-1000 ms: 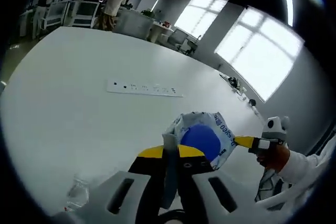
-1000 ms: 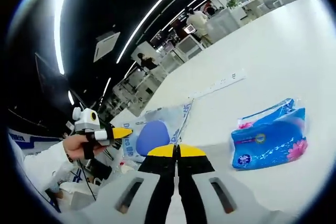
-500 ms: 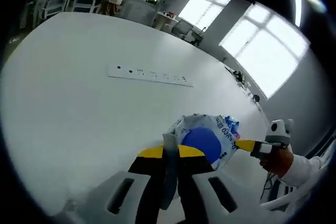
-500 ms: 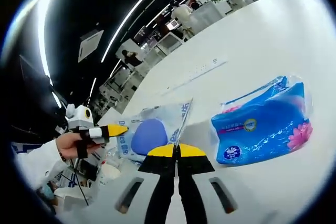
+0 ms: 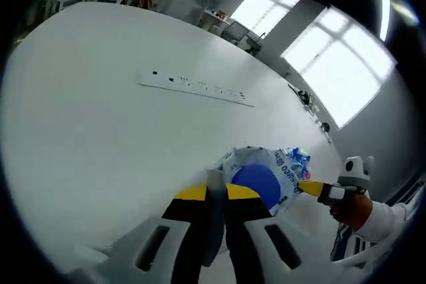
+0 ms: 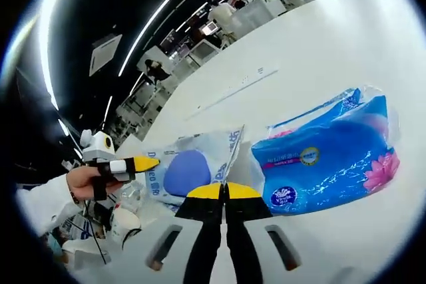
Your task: Arrange the tabletop items into an orderly group along one side of the table until the central work area is clear of visible clutter.
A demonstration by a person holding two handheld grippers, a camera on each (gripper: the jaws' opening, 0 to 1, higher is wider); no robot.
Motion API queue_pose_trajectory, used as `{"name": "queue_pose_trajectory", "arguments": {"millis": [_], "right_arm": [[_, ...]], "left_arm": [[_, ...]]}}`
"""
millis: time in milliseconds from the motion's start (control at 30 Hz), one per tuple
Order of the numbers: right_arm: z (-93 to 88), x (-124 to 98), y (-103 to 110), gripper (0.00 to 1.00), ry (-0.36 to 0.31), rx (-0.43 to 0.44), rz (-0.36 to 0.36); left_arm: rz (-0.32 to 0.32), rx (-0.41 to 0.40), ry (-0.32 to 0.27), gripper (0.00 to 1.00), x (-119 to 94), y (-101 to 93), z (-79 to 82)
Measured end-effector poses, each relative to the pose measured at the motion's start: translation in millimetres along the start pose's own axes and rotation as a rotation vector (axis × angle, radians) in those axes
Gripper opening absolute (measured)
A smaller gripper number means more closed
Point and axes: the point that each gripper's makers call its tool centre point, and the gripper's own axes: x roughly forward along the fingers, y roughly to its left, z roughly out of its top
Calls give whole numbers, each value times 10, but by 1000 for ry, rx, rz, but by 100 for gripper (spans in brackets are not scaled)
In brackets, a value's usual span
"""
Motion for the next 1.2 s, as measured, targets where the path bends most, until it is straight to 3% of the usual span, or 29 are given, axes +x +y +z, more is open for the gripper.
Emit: {"name": "queue_pose_trajectory", "arguments": {"millis": [733, 1200], "right_arm": [[17, 48, -13, 0, -3, -18, 2], [13, 32, 1, 6, 1, -32, -11]], "left_arm": [[83, 70, 27, 16, 103, 269, -41], [96, 78, 19, 13, 85, 315, -15]]}}
